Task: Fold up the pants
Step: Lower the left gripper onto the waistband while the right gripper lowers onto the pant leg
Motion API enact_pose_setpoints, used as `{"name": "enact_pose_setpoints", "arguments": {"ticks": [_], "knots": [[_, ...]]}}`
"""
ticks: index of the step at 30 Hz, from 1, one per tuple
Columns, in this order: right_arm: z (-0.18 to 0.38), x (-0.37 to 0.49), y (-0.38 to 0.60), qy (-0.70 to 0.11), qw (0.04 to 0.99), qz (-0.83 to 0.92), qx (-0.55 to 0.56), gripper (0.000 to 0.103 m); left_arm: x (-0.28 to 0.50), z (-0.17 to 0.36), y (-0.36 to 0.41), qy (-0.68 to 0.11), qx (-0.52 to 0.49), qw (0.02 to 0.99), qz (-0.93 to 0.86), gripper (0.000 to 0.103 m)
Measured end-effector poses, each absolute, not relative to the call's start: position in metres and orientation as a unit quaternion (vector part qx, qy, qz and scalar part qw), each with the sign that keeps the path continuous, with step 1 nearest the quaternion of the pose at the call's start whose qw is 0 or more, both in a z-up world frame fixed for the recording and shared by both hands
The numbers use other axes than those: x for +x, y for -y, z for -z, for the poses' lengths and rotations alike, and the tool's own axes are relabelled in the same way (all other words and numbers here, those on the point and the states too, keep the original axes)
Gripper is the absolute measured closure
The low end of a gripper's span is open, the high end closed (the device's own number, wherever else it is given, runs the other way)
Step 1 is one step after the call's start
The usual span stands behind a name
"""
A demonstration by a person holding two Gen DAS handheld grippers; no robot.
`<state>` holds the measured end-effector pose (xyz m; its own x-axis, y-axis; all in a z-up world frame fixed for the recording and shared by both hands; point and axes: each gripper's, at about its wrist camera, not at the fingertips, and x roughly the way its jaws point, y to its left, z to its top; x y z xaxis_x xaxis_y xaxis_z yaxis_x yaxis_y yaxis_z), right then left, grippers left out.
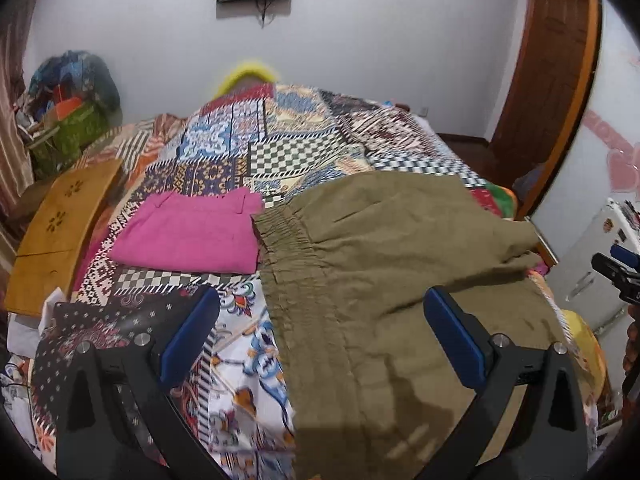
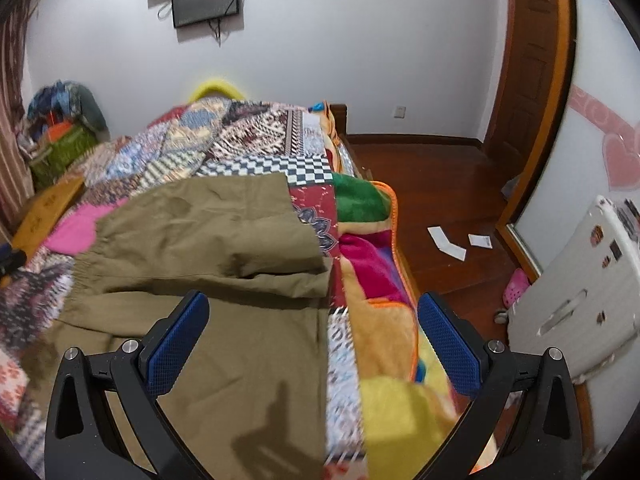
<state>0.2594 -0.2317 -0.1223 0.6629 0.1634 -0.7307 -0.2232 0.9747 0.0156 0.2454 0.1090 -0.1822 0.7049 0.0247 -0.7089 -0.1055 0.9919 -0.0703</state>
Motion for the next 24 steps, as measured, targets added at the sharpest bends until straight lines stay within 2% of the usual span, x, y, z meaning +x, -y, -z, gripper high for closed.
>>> {"name": "enact_pose_setpoints", "arguments": {"ticks": [3, 6, 11, 15, 17, 19, 21, 23, 24], "knots": [[0.134, 0.28, 0.231, -0.406, 0.906, -0.112, -0.051, 0.0, 0.268, 0.199, -0.119, -0.404, -0.053, 0.913, -0.034, 0.016], [0.144, 0.302, 0.232, -0.418, 0.899, -0.121, -0.05, 0.002, 0.29, 0.217, -0.128, -0.426, -0.065, 0.902, -0.023, 0.02], [0.161, 0.331, 0.224, -0.442, 0.883, -0.154, -0.037, 0.024, 0.314, 0.242, -0.13, -0.456, -0.064, 0.888, -0.006, 0.032], [0.178, 0.347, 0.216, -0.468, 0.864, -0.182, -0.025, 0.035, 0.329, 0.259, -0.132, -0.478, -0.074, 0.875, 0.006, 0.04], [0.186, 0.353, 0.213, -0.483, 0.852, -0.199, -0.02, 0.052, 0.334, 0.265, -0.133, -0.484, -0.075, 0.872, 0.006, 0.04], [0.19, 0.357, 0.21, -0.495, 0.841, -0.218, -0.013, 0.063, 0.335, 0.27, -0.133, -0.488, -0.077, 0.869, 0.006, 0.042], [0.191, 0.356, 0.208, -0.494, 0.841, -0.219, -0.014, 0.066, 0.335, 0.272, -0.132, -0.49, -0.072, 0.869, 0.003, 0.049], [0.188, 0.352, 0.204, -0.487, 0.844, -0.225, -0.023, 0.082, 0.334, 0.272, -0.132, -0.488, -0.068, 0.87, -0.003, 0.053], [0.186, 0.351, 0.203, -0.484, 0.845, -0.226, -0.026, 0.084, 0.333, 0.271, -0.132, -0.486, -0.067, 0.871, -0.004, 0.054]]}}
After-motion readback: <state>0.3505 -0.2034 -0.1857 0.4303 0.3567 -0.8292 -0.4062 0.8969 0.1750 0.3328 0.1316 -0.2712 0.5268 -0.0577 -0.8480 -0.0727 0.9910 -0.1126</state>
